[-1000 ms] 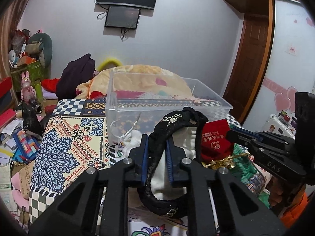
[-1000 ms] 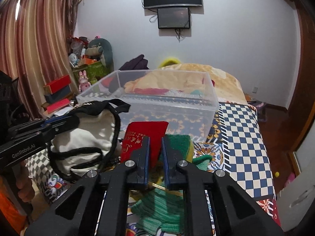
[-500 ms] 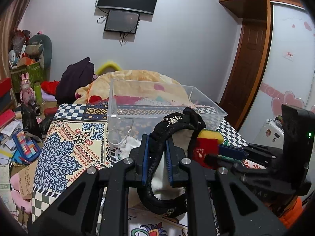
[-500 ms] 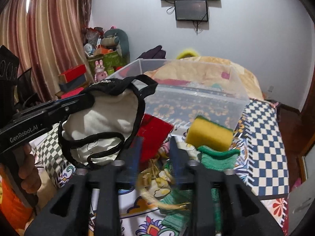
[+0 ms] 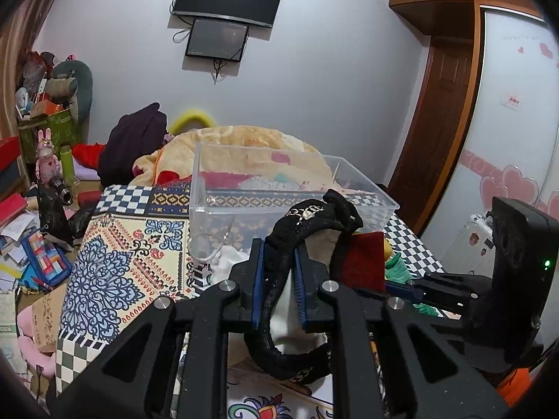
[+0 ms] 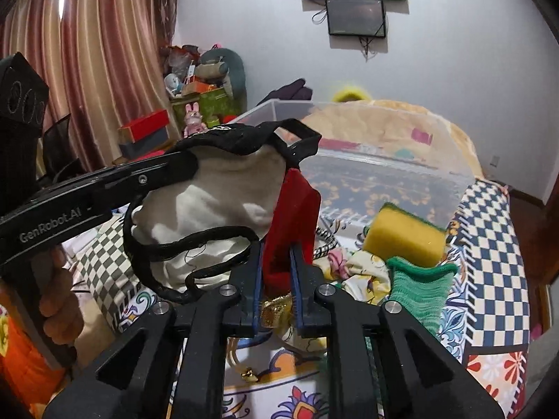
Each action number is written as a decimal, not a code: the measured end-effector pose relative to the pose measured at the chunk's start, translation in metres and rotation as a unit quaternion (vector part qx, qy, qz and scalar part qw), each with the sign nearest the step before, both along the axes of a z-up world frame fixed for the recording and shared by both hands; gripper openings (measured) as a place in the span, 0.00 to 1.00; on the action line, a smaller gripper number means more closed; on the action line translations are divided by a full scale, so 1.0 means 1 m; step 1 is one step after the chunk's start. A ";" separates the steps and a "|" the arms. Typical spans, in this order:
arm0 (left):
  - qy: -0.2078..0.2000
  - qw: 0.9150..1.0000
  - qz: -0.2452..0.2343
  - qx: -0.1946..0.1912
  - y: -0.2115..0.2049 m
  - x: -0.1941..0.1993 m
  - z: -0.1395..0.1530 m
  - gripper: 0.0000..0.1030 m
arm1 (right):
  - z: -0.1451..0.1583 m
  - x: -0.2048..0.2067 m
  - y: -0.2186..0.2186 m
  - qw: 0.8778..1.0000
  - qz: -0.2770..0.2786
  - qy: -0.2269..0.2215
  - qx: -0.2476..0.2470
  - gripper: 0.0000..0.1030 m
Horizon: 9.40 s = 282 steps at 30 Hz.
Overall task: Organize soft objects
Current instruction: 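Carry both held items over the clear box and open both grippers, then grasp the white drawstring bag with left gripper while right grasps yellow sponge, then lift both held items into the clear box and open both grippers, then grasp the bag of silver scrubbers with left gripper while right grasps green knit sock, then carry both held items into the clear box and open both grippers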
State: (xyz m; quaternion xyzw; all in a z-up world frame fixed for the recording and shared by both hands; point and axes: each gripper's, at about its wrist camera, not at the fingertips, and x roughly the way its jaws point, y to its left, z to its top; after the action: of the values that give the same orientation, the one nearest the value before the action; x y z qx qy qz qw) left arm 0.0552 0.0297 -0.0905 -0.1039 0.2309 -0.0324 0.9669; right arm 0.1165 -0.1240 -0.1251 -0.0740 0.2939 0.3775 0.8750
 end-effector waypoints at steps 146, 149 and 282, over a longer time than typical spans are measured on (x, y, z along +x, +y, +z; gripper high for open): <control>-0.032 0.996 0.007 0.086 -0.004 0.051 0.054 0.12 | 0.072 0.054 -0.041 0.990 -0.111 -0.062 0.059 0.54; -0.030 0.996 0.013 0.085 -0.001 0.064 0.055 0.12 | 0.070 0.062 -0.037 0.990 -0.116 -0.057 0.054 0.54; -0.020 0.998 0.003 0.056 -0.008 0.043 0.070 0.34 | 0.087 0.027 -0.024 0.988 -0.101 -0.104 0.053 0.27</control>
State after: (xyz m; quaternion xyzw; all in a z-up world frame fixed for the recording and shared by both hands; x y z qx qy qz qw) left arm 0.0981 0.0217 -0.0206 -0.0493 0.2122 -0.0183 0.9758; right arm 0.1433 -0.1477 -0.0385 -0.0370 0.1866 0.2923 0.9372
